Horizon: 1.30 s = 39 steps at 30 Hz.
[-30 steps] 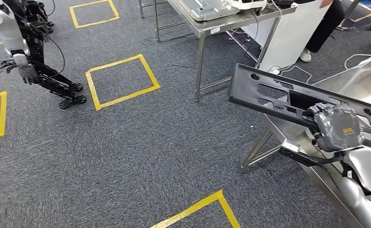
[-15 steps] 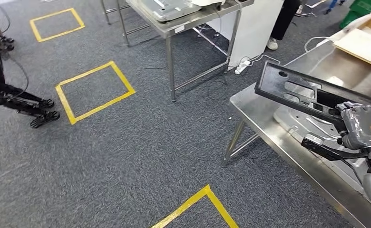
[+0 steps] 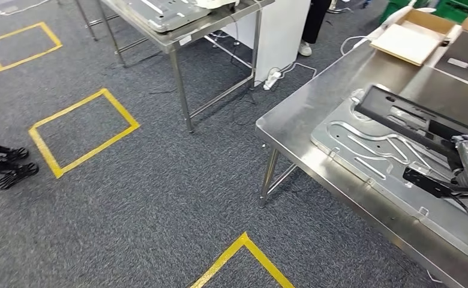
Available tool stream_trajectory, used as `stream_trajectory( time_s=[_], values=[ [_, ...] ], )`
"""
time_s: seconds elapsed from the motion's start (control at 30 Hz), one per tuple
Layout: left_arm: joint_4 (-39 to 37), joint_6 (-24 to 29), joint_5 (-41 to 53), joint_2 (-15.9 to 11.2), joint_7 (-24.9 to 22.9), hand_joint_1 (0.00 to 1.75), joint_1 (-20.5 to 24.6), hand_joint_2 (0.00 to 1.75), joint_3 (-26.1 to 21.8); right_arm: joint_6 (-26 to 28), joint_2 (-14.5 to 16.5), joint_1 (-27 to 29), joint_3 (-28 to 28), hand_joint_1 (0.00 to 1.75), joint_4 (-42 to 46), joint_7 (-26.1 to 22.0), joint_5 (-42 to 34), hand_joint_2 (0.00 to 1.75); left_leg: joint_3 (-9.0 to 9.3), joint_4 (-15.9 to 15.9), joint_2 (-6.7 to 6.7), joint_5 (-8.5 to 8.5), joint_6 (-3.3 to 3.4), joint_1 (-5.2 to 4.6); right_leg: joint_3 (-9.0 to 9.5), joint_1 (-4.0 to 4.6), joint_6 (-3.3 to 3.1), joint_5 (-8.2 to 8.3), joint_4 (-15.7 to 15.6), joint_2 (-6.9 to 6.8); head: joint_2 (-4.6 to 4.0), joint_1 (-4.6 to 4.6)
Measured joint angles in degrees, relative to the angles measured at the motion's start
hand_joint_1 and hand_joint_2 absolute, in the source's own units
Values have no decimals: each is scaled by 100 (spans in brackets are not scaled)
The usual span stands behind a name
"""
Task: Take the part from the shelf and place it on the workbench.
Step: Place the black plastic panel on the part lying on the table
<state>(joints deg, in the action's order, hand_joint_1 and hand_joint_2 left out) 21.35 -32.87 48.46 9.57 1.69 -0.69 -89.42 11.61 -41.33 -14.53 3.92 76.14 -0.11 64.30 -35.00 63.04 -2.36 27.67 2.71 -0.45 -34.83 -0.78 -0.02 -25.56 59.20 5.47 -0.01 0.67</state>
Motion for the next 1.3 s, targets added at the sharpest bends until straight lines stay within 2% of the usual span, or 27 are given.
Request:
stream_trajectory(
  time_s=[0.03,0.07,0.1,0.13,0.17,0.23,0.27,0.3,0.33,0.37,0.43,0.47,0.5,0.6,0.67,0.7,0.77,0.8,0.83,0.87,0.9,0.97,1.0,1.03,1.13,1.3],
  values=[
    [0,1,-2,-5,-2,0,2,0,0,-1,-9,-17,13,175,-100,9,0,175,121,-271,-72,-105,38,-15,-11,-13,29,6,-4,92,0,0],
    [0,1,-9,-8,-4,0,5,0,0,-3,-23,-27,22,175,-195,16,0,175,182,-395,-80,-127,57,-20,-20,-21,67,18,-14,179,1,0],
    [0,2,-17,-4,-5,0,14,0,0,-5,-45,-17,33,175,-265,23,0,175,213,-447,-14,-147,60,-14,-26,-31,95,21,-21,201,0,-1],
    [0,2,-29,-1,-4,0,26,0,0,-7,-68,-15,51,175,-344,29,-1,175,244,-512,51,-174,72,-4,-42,-30,124,-7,11,118,-1,2],
    [0,2,-44,2,-4,0,33,0,0,-3,-89,-27,76,175,-437,35,-4,175,274,-579,122,-203,85,7,-104,-22,150,-98,140,-31,-1,3],
    [0,2,-71,3,-3,0,30,0,0,16,-105,-69,127,175,-640,43,-11,175,304,-642,255,-226,104,13,-380,-29,209,-420,715,-382,-1,6],
    [0,2,-81,3,-5,0,24,0,0,27,-105,-76,141,175,-746,44,-13,175,305,-641,320,-220,107,13,-561,-47,243,-576,1077,-463,-1,4],
    [0,2,-87,5,-7,0,18,0,0,34,-105,-65,145,175,-838,44,-13,175,304,-637,385,-209,102,16,-694,-75,276,-648,1337,-499,-1,4],
    [0,2,-91,7,-9,0,14,0,0,37,-105,-47,145,175,-919,44,-13,175,305,-627,453,-194,90,23,-740,-106,310,-616,1415,-524,0,4],
    [0,1,-91,12,-11,0,14,0,0,38,-105,-33,146,175,-981,45,-13,175,305,-606,522,-172,68,36,-670,-136,345,-481,1268,-559,-1,3],
    [1,1,-94,17,-11,0,17,0,0,27,-97,-40,153,175,-1078,79,-3,175,299,-530,624,-104,-11,60,-298,-175,410,-142,568,-663,0,4],
    [2,-1,-96,16,-11,0,25,0,0,12,-94,-54,163,175,-1133,112,16,175,291,-478,666,-60,-61,60,-141,-172,403,-45,262,-689,-1,3],
    [2,-4,-97,11,-8,0,37,0,1,-7,-88,-68,173,175,-1205,156,53,175,287,-445,691,-25,-108,52,-50,-163,368,-18,98,-694,-1,3],
    [2,-46,-119,2,36,0,75,0,2,-78,-79,-100,193,175,-1570,218,254,175,320,-418,738,37,-196,36,-36,-143,197,-59,86,-619,-1,1],
    [-1,-81,-154,1,80,0,87,0,1,-124,-75,-138,193,175,-1852,216,352,175,271,-240,592,181,-240,61,-35,-149,115,-64,86,-594,-1,-1],
    [-4,-90,-167,2,92,0,88,0,1,-157,-66,-183,192,175,-1991,215,374,175,162,9,480,337,-257,73,-34,-146,83,-60,82,-586,-1,-1],
    [-11,-99,-172,2,96,0,80,0,1,-248,-3,-305,190,175,-2283,222,377,175,-214,779,327,708,-257,72,-36,-117,41,-60,83,-559,-1,-2],
    [-14,-99,-177,1,96,0,74,0,0,-299,46,-367,188,175,-2418,230,363,175,-386,1107,303,808,-241,64,-31,-91,26,-62,84,-539,0,-2],
    [-15,-99,-186,1,96,0,71,0,0,-341,97,-420,186,175,-2531,241,344,175,-478,1261,292,800,-211,51,-22,-60,13,-66,84,-519,0,-2],
    [-15,-98,-197,1,95,0,69,0,0,-376,144,-469,180,175,-2622,251,321,175,-448,1161,286,671,-162,33,-7,-25,2,-71,83,-500,0,-2],
    [-15,-98,-207,0,95,0,70,0,0,-407,186,-515,171,175,-2698,261,304,175,-319,860,273,470,-94,5,12,8,-6,-76,82,-485,-1,-1],
    [-16,-97,-222,-4,91,0,75,87,0,-459,267,-585,143,87,-2821,283,281,87,47,62,218,104,59,-66,43,57,-12,-85,80,-470,-1,2],
    [-16,-97,-233,-4,89,0,75,131,0,-480,306,-613,124,44,-2867,295,268,44,170,-203,204,6,93,-89,51,71,-7,-89,77,-468,-1,3],
    [-19,-98,-250,-1,84,0,73,175,0,-500,341,-638,107,0,-2903,306,253,0,232,-345,202,-36,71,-95,56,86,-17,-95,74,-467,0,4],
    [-31,-127,-272,12,55,0,65,175,1,-571,417,-695,67,0,-2964,314,217,0,250,-396,236,-68,-24,-74,74,113,-39,-92,53,-464,0,4],
    [-43,-122,-400,18,41,0,80,175,2,-638,505,-763,-39,0,-2989,295,130,0,260,-396,275,-60,8,-74,110,115,-6,-68,13,-442,0,4]
  ],
)
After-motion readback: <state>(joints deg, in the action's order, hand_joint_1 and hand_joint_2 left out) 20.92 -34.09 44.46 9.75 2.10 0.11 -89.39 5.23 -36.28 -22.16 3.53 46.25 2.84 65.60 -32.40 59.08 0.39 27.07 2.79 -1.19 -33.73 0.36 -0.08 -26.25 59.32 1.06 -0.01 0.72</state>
